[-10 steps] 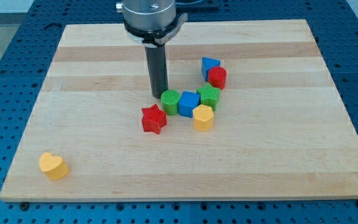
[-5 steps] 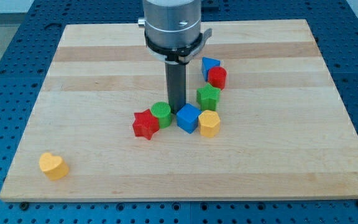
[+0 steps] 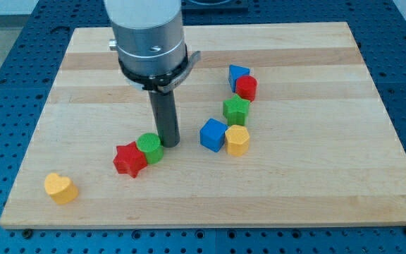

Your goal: Move the green circle and red star closer to the yellow heart

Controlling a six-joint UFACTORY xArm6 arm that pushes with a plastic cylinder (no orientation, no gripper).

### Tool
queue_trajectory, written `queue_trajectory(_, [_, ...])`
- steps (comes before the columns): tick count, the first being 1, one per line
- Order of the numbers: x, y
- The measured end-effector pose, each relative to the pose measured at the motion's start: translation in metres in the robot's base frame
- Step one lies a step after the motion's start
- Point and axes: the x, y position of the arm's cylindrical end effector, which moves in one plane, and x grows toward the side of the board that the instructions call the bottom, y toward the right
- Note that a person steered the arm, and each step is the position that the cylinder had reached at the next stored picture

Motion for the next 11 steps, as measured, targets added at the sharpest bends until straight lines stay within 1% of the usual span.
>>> queue_trajectory(4, [0.040,-0.029])
queue_trajectory(9, [0.086,-0.048])
queue_trajectory(10, [0.097,-0.009])
queue_trajectory(11, [0.090,0.085])
